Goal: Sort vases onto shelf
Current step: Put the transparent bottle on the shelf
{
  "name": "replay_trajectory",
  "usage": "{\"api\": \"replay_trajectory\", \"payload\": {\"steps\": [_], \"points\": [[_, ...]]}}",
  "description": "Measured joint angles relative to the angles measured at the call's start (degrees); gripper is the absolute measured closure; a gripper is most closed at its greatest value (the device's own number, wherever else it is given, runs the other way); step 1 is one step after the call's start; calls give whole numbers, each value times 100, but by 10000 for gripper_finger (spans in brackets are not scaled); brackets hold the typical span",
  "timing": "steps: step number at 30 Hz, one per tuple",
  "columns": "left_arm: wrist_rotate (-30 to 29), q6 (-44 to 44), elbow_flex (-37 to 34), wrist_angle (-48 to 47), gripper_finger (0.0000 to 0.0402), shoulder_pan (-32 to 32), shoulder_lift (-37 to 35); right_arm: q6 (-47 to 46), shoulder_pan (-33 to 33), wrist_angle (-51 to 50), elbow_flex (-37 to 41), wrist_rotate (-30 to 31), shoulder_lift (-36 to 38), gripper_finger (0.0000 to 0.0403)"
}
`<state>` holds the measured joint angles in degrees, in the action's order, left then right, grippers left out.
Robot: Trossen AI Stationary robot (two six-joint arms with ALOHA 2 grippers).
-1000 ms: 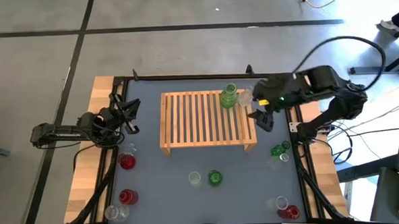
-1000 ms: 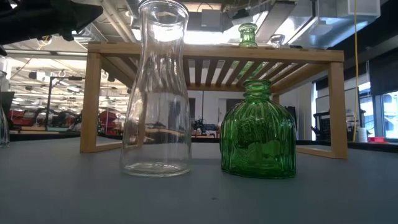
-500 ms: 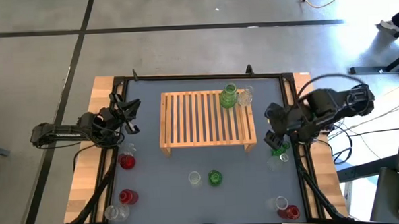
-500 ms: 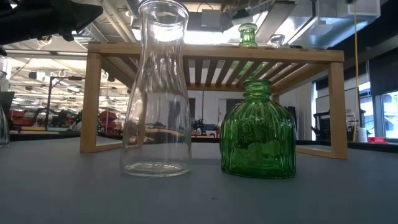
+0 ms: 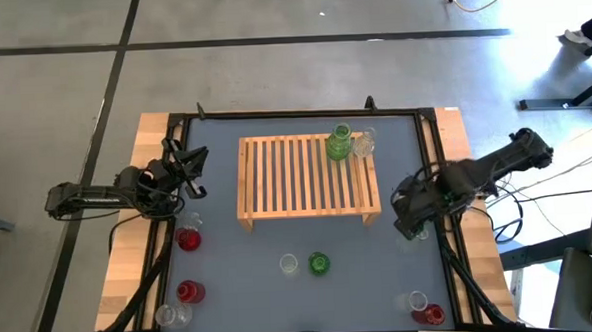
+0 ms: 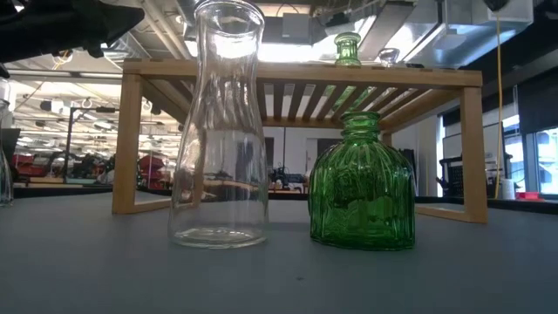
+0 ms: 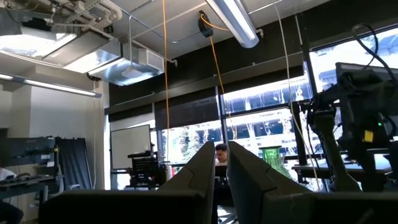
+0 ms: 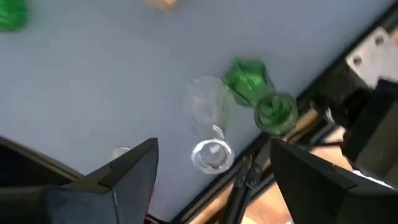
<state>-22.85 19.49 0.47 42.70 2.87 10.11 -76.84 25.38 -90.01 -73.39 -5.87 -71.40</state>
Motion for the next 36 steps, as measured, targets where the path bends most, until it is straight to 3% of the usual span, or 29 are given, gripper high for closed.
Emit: {"api": "replay_trajectory", "payload": {"steps": [11,36], "points": [[0,2,0,0,365,0,1,-678,326,11,595,-355,0,109],[0,11,0,4,365,-2,0,-623,438,1302,1514,-726,-22,109]]}}
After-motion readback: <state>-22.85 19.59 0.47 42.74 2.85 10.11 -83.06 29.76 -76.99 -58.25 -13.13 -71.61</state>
